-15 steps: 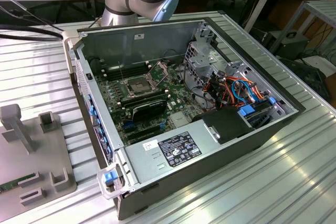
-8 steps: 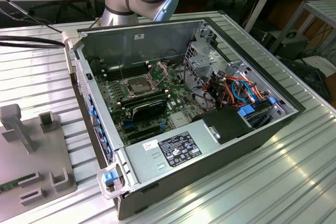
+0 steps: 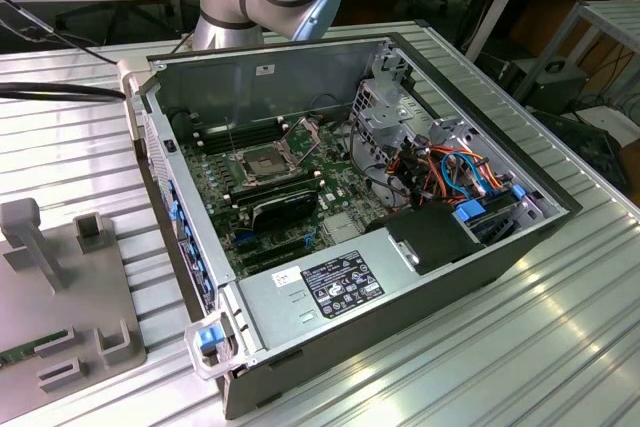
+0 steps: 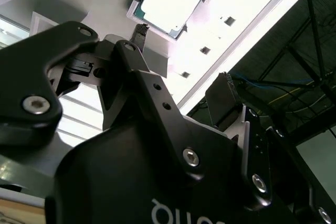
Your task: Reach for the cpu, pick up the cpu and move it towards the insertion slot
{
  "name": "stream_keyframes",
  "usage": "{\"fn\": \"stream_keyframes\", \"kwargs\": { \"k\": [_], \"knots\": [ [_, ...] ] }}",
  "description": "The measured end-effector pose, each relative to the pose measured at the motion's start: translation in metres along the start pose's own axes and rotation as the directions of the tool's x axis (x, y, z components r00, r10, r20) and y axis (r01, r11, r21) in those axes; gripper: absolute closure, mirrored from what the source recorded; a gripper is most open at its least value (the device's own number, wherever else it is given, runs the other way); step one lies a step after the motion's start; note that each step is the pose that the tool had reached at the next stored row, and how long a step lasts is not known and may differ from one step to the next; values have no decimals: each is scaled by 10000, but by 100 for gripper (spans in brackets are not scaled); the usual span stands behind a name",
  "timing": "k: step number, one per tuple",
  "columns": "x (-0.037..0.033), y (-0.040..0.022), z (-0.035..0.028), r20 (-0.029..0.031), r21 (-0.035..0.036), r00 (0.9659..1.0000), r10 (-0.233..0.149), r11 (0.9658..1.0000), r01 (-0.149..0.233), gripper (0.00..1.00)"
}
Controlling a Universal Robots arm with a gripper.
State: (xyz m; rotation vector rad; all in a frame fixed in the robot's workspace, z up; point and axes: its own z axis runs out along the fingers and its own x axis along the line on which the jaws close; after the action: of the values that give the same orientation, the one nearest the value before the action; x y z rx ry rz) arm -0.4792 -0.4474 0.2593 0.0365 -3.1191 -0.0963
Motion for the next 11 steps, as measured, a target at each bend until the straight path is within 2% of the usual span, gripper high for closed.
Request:
{"fn": "stream_keyframes", "kwargs": {
  "k": [5, 11],
  "knots": [
    [0, 0, 1, 0, 1, 10000, 0, 10000, 0, 28],
    [-12, -3, 32, 0, 1, 10000, -2, 10000, 2, 28]
  ]
}}
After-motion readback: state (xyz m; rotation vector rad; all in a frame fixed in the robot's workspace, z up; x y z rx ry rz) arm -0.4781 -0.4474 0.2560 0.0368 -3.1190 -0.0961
